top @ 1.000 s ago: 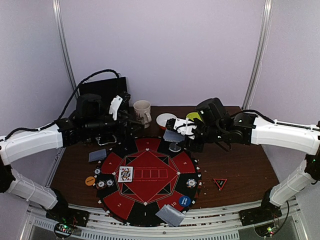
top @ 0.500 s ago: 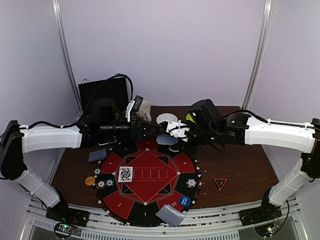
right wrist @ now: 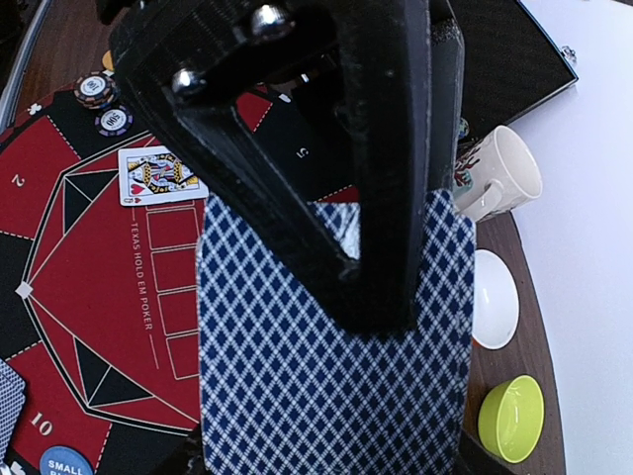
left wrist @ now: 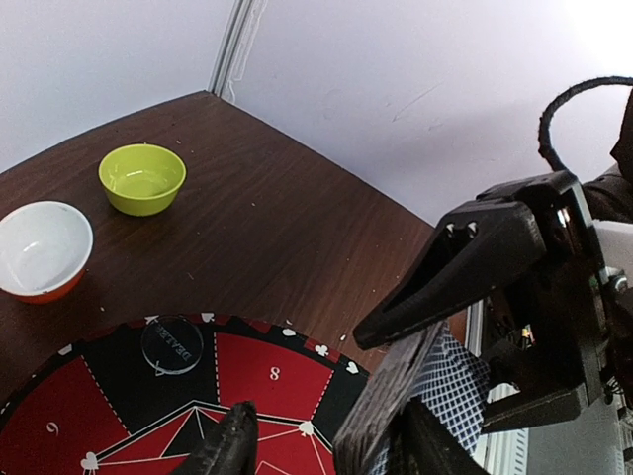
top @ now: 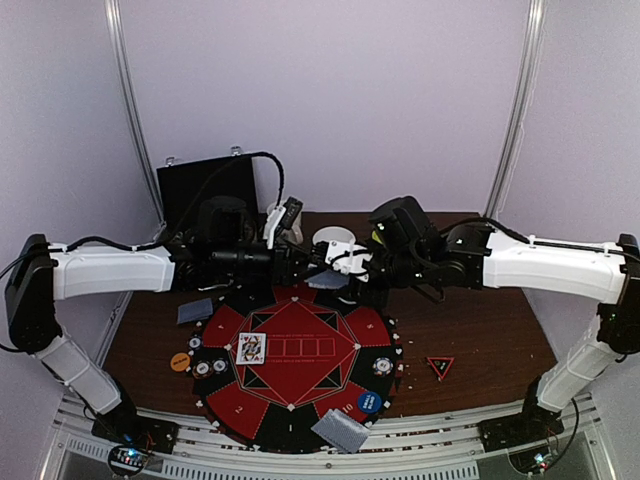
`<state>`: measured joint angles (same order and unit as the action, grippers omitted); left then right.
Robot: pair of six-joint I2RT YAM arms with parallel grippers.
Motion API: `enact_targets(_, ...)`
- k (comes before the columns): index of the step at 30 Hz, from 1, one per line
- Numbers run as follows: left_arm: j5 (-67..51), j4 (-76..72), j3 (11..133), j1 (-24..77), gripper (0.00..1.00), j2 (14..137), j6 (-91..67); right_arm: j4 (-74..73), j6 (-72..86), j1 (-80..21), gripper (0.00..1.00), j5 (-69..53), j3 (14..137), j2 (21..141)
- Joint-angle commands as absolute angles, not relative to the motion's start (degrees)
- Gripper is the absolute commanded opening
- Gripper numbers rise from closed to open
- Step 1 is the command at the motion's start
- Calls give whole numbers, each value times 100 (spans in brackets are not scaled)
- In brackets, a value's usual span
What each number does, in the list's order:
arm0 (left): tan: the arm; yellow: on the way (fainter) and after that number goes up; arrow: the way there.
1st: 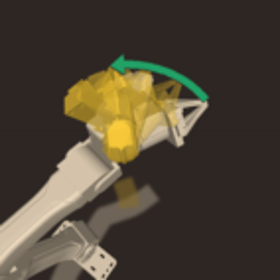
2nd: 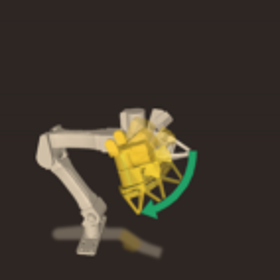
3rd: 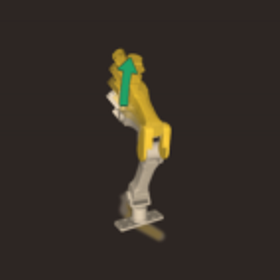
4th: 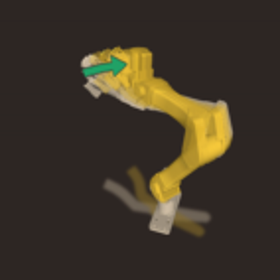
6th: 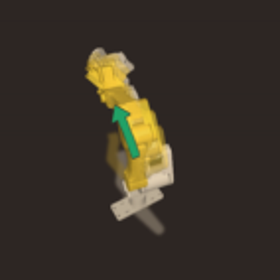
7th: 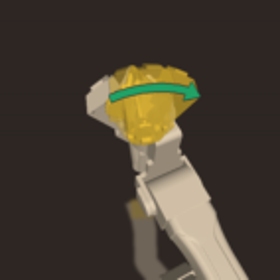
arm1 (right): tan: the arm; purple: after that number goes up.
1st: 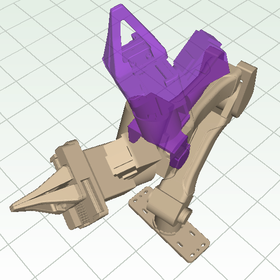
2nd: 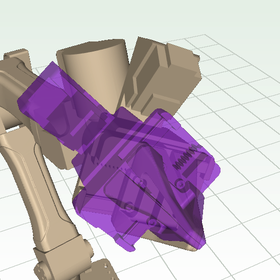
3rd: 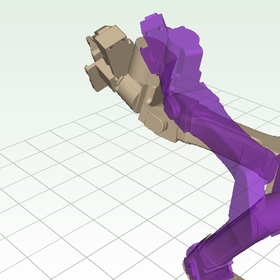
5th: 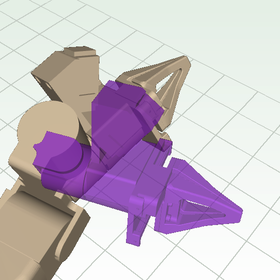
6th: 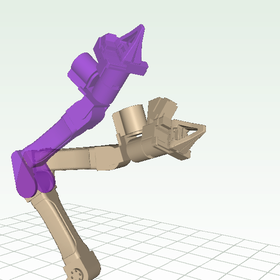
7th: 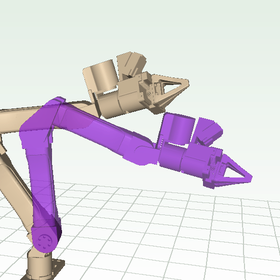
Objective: Distribute texas hold em gaming equipment
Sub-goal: Pick up the poker card from the face-down deck piles.
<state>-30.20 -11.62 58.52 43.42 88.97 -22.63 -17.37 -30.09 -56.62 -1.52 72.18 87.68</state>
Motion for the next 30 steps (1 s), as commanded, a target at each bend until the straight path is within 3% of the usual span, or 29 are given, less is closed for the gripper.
enact_targets(1, -2792, -996, 5902, 4334, 49, 8625, -2002, -1643, -3036, -5696, 56, -82, 7361, 8747)
enact_targets(5, -2674, -873, 5855, 4337, 45, 8489, -1916, -1649, -3041, -5700, 56, -36, 7314, 8717)
enact_targets(14, -3155, -686, 5911, 4335, 54, 8381, -1874, -1644, -3050, -5696, 56, 0, 7260, 8662)
enact_targets(15, -3231, -672, 5907, 4338, 50, 8370, -1884, -1644, -3056, -5696, 56, -3, 7248, 8658)
enact_targets(18, -3338, -583, 5914, 4333, 24, 8375, -1886, -1644, -3066, -5699, 56, 8, 7228, 8651)
enact_targets(21, -3355, -547, 5901, 4333, 13, 8367, -1851, -1605, -3076, -5695, 56, 16, 7190, 8633)
enact_targets(24, -3428, -531, 5897, 4334, 13, 8315, -1833, -1620, -3076, -5699, 56, 37, 7181, 8623)
enact_targets(27, -3339, -493, 5859, 4333, 26, 8202, -1754, -1613, -3083, -5697, 56, 74, 7155, 8598)
enact_targets(30, -3236, -426, 5844, 4338, 30, 8164, -1691, -1600, -3101, -5697, 56, 79, 7116, 8576)
